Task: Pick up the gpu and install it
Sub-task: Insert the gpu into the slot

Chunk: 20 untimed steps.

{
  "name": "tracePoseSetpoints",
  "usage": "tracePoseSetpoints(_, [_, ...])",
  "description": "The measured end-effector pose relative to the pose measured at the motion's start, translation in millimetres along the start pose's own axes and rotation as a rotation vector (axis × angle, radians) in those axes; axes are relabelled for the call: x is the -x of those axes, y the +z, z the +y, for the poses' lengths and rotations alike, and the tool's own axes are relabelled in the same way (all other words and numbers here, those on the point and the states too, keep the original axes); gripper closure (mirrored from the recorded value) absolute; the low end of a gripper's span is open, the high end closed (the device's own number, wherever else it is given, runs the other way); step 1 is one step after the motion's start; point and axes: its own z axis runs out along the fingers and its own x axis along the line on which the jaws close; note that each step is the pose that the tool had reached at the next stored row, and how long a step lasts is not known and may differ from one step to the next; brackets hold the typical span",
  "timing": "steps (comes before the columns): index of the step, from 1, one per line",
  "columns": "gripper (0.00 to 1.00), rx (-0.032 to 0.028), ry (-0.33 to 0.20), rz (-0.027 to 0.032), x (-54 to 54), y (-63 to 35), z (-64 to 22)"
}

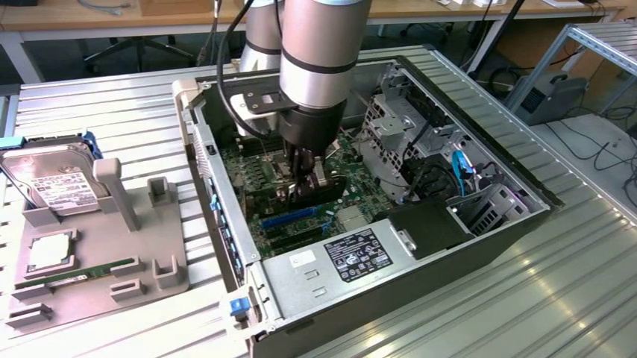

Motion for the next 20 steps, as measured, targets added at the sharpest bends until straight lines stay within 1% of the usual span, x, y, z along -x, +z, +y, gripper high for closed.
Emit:
tracePoseSetpoints(5, [0.73, -0.0001, 0.000, -0.0001, -1.4, 2.0, 2.4])
tracePoseSetpoints(8, [0.73, 0.0000, 0.000, 0.0000, -1.6, 3.0, 5.1])
tracePoseSetpoints(9, [0.73, 0.0000, 0.000, 0.0000, -1.7, 3.6, 7.7])
tracePoseSetpoints(10, [0.73, -0.0001, 0.000, -0.0001, -1.7, 3.7, 8.4])
tracePoseSetpoints(15, [0.73, 0.0000, 0.000, -0.0001, -1.8, 5.1, 10.0])
tracePoseSetpoints(20, [0.73, 0.0000, 0.000, 0.0000, -2.0, 9.4, 10.4])
